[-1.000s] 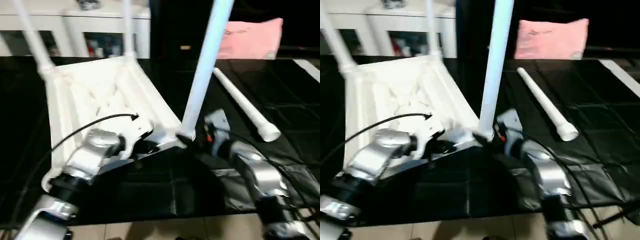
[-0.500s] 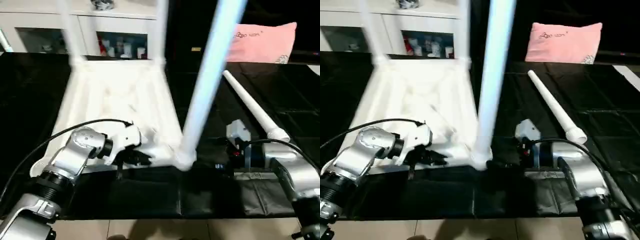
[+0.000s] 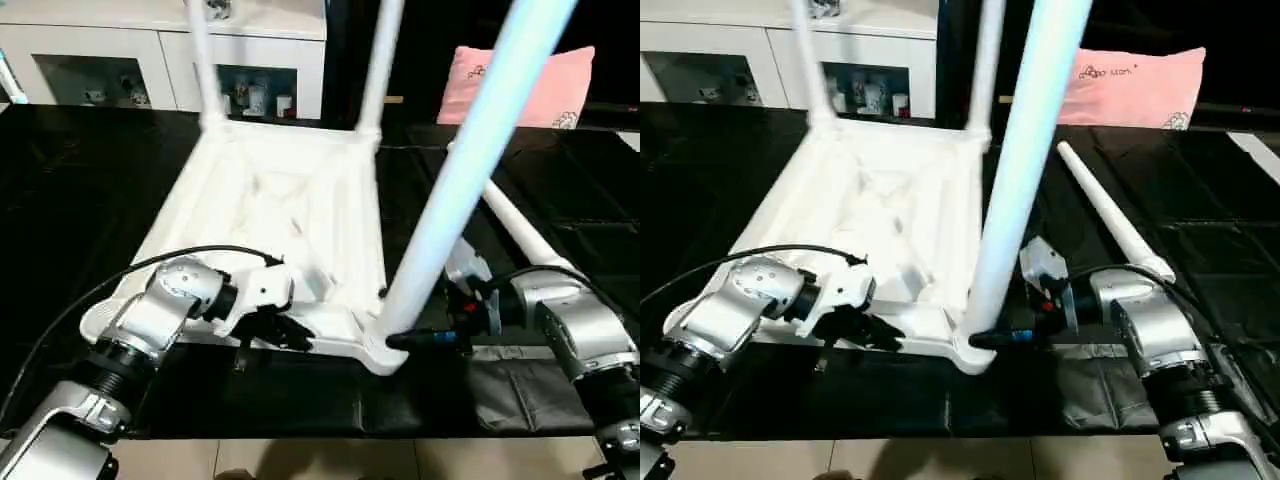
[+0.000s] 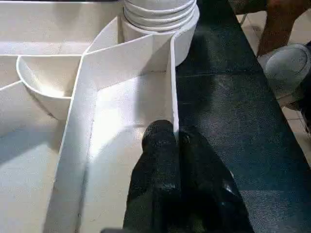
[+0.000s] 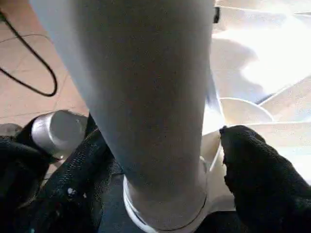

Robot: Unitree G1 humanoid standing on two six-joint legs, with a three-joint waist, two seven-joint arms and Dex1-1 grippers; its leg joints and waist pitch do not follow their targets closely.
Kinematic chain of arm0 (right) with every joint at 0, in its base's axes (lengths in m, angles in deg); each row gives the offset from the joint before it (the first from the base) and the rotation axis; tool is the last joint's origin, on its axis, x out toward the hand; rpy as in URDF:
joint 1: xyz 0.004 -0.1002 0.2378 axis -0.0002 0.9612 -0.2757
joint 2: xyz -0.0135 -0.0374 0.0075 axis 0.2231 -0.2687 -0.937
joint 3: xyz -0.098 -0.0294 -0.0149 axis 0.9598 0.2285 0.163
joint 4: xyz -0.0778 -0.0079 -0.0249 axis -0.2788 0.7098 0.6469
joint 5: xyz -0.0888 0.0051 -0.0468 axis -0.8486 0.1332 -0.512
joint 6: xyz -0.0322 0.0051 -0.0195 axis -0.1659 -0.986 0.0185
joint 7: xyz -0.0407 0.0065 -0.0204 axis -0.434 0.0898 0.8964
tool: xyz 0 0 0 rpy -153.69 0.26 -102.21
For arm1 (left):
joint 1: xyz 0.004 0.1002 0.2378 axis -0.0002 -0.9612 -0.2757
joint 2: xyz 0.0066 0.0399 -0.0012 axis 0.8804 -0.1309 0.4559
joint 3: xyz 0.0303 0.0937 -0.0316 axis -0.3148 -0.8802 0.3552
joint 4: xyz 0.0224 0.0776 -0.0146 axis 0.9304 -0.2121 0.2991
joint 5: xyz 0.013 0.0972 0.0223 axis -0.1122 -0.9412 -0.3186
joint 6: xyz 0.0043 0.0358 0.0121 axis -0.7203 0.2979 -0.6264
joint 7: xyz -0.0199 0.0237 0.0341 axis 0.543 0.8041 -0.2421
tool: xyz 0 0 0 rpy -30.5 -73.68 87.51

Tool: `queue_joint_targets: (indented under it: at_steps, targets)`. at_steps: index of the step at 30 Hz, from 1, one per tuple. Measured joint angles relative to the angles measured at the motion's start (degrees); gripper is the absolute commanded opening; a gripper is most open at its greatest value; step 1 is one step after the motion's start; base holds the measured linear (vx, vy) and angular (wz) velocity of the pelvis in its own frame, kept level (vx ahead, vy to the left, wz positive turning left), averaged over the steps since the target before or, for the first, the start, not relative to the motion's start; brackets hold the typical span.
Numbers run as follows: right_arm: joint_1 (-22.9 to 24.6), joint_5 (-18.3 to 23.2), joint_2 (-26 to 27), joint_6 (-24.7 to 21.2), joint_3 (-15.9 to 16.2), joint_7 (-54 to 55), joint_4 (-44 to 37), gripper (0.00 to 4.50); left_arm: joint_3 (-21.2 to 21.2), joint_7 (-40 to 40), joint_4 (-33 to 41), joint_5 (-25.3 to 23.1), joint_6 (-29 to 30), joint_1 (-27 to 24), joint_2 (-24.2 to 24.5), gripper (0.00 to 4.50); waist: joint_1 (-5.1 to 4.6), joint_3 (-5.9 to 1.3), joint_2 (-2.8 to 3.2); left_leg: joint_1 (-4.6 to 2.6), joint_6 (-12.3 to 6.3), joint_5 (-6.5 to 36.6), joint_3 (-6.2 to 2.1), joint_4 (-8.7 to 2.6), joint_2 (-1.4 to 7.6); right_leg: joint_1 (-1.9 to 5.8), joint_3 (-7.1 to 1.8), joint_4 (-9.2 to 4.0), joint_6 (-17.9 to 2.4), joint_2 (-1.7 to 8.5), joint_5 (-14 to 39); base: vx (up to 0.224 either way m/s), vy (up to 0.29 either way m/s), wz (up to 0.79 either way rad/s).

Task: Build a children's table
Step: Rotate leg to tighten

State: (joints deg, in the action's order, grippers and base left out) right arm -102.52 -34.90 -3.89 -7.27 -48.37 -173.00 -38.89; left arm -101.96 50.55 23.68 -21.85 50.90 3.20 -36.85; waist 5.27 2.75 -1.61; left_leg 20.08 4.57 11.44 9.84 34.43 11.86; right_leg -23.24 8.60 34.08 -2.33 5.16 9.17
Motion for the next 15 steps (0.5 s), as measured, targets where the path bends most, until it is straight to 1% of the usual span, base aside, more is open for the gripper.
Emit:
queue_joint_targets:
  at_steps: [2, 3, 4, 7, 10, 15]
  targets:
    - [-0.1, 0.0, 0.0, 0.2, 0.3, -0.8, 0.3, 3.1, 0.0, 0.0, -0.4, 0.0, -0.5, 0.2, 0.0, 0.0, -0.04, 0.0, -0.01, 0.0, 0.01, 0.0, 0.0, 0.01, 0.0, 0.0, 0.0, 0.02, 0.0, 0.0, 0.0, 0.0, 0.0, 0.0]
    - [-0.1, 0.0, 0.0, 0.3, 0.4, -0.9, 0.4, 3.1, 0.0, 0.0, -0.5, 0.0, -0.6, 0.2, 0.0, 0.0, -0.05, 0.0, -0.01, 0.0, 0.01, 0.0, 0.0, 0.01, 0.0, 0.0, 0.0, 0.02, 0.0, 0.0, 0.0, 0.0, 0.0, 0.0]
    - [-0.1, 0.0, 0.0, 0.6, 0.5, -1.0, 0.4, 2.94, 0.0, 0.0, -0.5, 0.0, -0.7, 0.2, 0.0, 0.0, -0.05, 0.0, -0.01, 0.0, 0.0, 0.0, 0.0, 0.02, 0.0, 0.0, -0.01, 0.02, 0.0, 0.0, 0.0, 0.0, 0.0, 0.0]
    - [-0.1, 0.0, 0.0, 0.8, 0.8, -1.2, 0.4, 2.74, 0.0, 0.1, -0.6, 0.0, -0.8, 0.2, 0.0, 0.0, -0.04, 0.0, -0.01, 0.0, 0.01, 0.0, 0.0, 0.02, 0.0, 0.0, 0.0, 0.01, 0.0, 0.0, 0.0, 0.0, 0.0, 0.0]
    - [-0.1, 0.0, 0.0, 0.9, 0.8, -1.5, 0.4, 2.39, -0.1, 0.1, -0.6, 0.0, -0.9, 0.2, 0.0, 0.0, -0.03, 0.0, -0.01, 0.0, 0.0, 0.0, 0.0, 0.01, 0.0, 0.0, 0.0, 0.01, 0.0, 0.0, 0.0, 0.0, 0.0, 0.0]
    - [-0.2, 0.0, 0.1, 1.3, 0.8, -1.5, 0.5, 2.07, -0.1, 0.5, -1.2, 0.0, -1.7, 0.3, 0.0, 0.0, 0.05, -0.01, -0.02, -0.01, 0.0, 0.0, 0.0, 0.02, 0.0, 0.0, 0.0, 0.01, 0.0, 0.0, 0.0, 0.0, 0.0, 0.0]
